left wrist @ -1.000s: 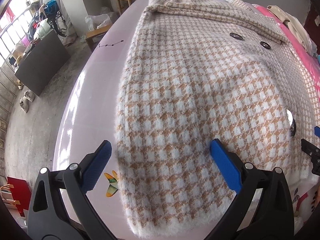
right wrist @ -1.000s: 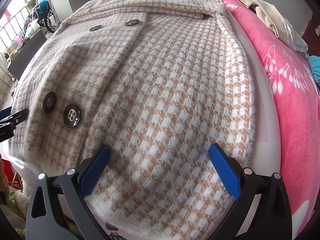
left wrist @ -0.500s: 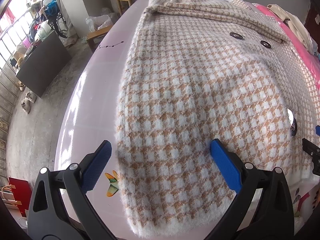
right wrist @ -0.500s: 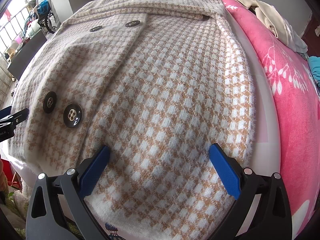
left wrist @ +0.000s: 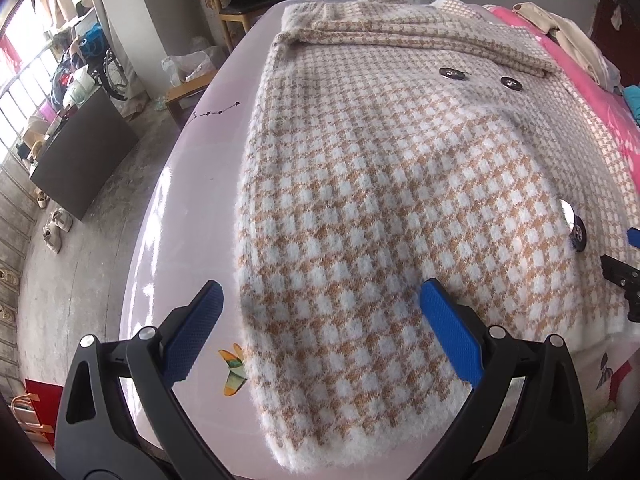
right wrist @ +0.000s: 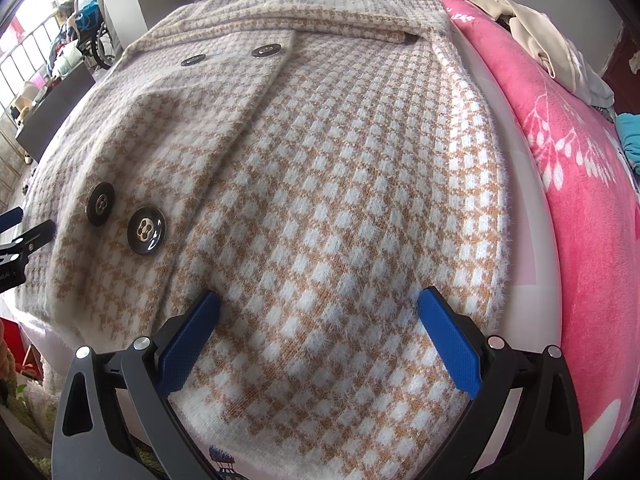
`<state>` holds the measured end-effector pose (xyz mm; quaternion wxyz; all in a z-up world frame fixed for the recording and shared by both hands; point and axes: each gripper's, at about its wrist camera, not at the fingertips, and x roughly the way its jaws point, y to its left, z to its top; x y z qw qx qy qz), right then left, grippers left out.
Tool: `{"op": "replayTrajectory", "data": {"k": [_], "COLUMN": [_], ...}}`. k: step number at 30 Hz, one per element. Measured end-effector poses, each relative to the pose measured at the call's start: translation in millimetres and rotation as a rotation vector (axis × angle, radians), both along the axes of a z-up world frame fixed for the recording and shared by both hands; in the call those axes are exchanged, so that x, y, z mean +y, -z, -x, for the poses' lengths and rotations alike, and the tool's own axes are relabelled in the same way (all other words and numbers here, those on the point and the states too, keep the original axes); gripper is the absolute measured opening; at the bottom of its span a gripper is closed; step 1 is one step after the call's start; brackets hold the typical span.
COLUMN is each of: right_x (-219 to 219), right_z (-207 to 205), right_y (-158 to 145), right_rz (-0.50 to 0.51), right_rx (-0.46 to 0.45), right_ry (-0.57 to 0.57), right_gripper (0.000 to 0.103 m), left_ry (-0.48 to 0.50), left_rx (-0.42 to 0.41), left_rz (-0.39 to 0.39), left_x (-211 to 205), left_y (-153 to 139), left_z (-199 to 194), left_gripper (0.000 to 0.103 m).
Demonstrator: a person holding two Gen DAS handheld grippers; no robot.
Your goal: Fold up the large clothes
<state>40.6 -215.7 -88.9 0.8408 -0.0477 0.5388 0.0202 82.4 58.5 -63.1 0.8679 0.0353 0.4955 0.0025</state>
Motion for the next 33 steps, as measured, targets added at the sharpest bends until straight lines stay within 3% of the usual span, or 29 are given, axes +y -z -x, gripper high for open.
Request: {"op": "replayTrajectory", "data": {"k": [5,10,18,24,33], "right_x": [1,2,3,3,2], "right_z": [0,-1,-3,-4,-4], "right_y": [0,0,-1,0,-1], "right_rz": [-0.001,-0.002,-0.002,-0.002,-0.002], "right_rx": [-0.01,-0.012,-0.013,-0.012,-0.013], "right_ry": [0.001,0.002,0.001,0.001,-0.001], "right_gripper": [0.097,0.097,0.097,0.097,0.097], "left_ry": [0.035,0.032,-0.028,-0.051,-0.036], "left_rx": [-0.041,-0.016,0.041,0.058,0.034], "left_rz": [0.077,0.199,0.306,0.389,0.435], "left_x": [20,38,53,63,64], "left_y": [-9,-9,4,12,13], "left_z": [28,50,57,48,31], "left_gripper": [0.094,0.067,0.047,0.045,0.045]}}
